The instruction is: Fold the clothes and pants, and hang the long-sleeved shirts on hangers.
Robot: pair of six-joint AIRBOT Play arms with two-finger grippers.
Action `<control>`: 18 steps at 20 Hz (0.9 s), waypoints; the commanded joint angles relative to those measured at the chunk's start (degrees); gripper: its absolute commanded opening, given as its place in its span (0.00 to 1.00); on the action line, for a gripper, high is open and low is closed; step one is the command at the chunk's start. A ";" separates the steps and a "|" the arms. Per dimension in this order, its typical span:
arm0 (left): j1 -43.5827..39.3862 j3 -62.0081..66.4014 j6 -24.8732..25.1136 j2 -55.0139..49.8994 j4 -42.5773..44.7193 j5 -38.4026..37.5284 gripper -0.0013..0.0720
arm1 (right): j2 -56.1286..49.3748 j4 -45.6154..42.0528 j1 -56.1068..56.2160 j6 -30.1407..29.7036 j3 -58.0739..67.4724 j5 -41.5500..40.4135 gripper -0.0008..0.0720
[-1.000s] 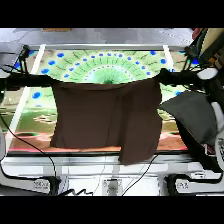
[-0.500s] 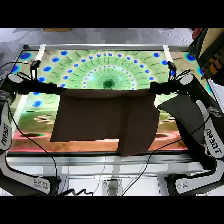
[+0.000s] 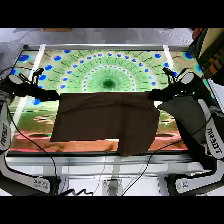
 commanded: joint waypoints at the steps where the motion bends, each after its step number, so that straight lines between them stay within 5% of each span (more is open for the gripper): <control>1: 2.80 0.02 -1.77 4.68 0.74 -6.36 0.66 | 2.49 -8.50 -4.35 -0.22 -0.02 16.57 0.77; 3: 5.05 -0.28 -1.75 8.37 0.70 -7.58 0.66 | 4.33 -8.59 -8.66 -0.46 -4.81 23.15 0.75; 4: 6.38 -1.18 -1.57 10.43 -0.20 -7.78 0.66 | 6.45 -7.37 -10.75 -0.61 -9.62 22.93 0.63; 6: 9.62 -3.87 1.62 14.80 -3.43 -9.01 0.66 | 11.41 -6.34 -13.97 -2.56 -21.20 21.18 0.58; 11: 16.52 -16.68 6.80 23.08 -7.48 -10.10 0.66 | 18.60 6.80 -15.10 -13.46 -46.34 11.10 0.58; 14: 18.18 -26.08 6.91 24.09 -7.39 -9.62 0.66 | 18.62 19.67 -15.10 -17.86 -53.09 2.82 0.58; 18: 18.23 -38.58 6.93 24.09 -7.48 -2.99 0.66 | 18.60 24.17 -14.10 -19.45 -57.31 -2.54 0.58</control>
